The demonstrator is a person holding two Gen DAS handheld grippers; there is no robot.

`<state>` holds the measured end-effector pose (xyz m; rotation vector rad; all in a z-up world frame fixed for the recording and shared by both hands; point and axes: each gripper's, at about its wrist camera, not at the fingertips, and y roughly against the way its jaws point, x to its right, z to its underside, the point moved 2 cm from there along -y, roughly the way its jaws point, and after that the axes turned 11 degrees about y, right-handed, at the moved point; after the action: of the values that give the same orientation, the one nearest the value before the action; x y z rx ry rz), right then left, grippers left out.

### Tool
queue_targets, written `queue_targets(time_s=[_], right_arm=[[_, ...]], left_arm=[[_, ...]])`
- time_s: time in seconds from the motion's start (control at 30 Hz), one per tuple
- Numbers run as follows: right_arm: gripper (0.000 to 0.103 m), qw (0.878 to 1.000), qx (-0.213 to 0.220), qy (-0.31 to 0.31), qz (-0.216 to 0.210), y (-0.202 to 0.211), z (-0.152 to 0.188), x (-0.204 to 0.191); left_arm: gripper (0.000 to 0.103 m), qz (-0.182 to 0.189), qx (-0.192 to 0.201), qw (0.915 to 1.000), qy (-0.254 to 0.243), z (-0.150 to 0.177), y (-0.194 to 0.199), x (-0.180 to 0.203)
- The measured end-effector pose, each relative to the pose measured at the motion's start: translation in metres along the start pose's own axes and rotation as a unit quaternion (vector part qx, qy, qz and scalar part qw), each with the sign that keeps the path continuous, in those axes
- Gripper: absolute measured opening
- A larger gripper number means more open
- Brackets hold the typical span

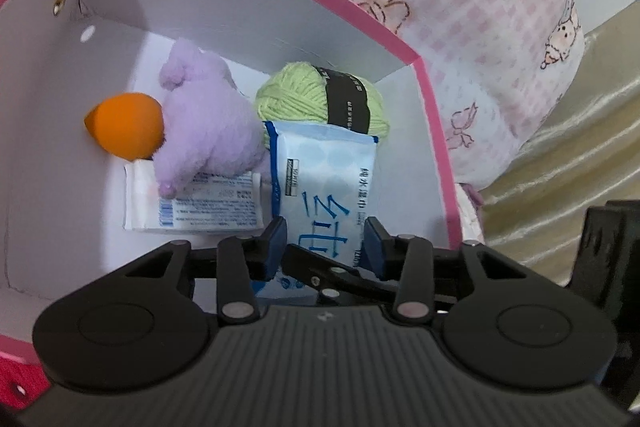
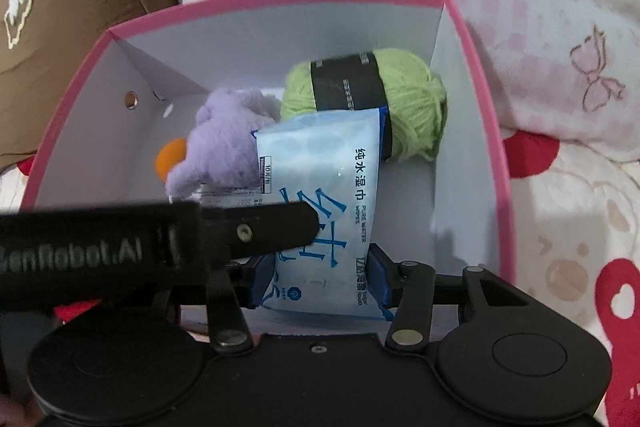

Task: Organize objects
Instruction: 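Open the left gripper and release the wet-wipes pack in the box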

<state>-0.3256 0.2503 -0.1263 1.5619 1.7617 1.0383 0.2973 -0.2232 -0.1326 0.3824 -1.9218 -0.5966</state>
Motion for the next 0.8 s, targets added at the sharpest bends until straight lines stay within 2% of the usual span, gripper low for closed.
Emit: queue_targets(time_s=[0.13, 0.33, 0.43, 0.57, 0.67, 0.8], right_arm=[[0.053, 1.000, 0.005, 0.019, 0.025, 0.001, -0.002, -0.004], [0.053, 0.995, 0.013, 0.068, 0.070, 0.003, -0.004, -0.012], [0.054, 0.995, 0.019, 0.070, 0.066, 0.004, -0.003, -0.011], [0.054, 0.997, 0.034, 0.058, 0.047, 0.009, -0.004, -0.005], [0.058, 0.996, 0.052, 0.067, 0.039, 0.015, -0.004, -0.004], [0.059, 0.988, 0.080, 0.108, 0.069, 0.009, -0.005, -0.009]], left_arm=[[0.025, -0.008, 0.013, 0.9999, -0.005, 0.000, 0.000, -0.003], [0.021, -0.045, 0.032, 0.9984, -0.014, 0.004, -0.003, -0.011], [0.013, -0.046, 0.032, 0.9982, -0.021, 0.003, 0.001, -0.010], [0.011, -0.046, 0.036, 0.9979, -0.027, -0.003, 0.008, -0.006], [0.011, -0.048, 0.041, 0.9977, -0.025, -0.006, 0.010, -0.004], [0.011, -0.051, 0.048, 0.9973, -0.024, -0.009, 0.014, 0.000]])
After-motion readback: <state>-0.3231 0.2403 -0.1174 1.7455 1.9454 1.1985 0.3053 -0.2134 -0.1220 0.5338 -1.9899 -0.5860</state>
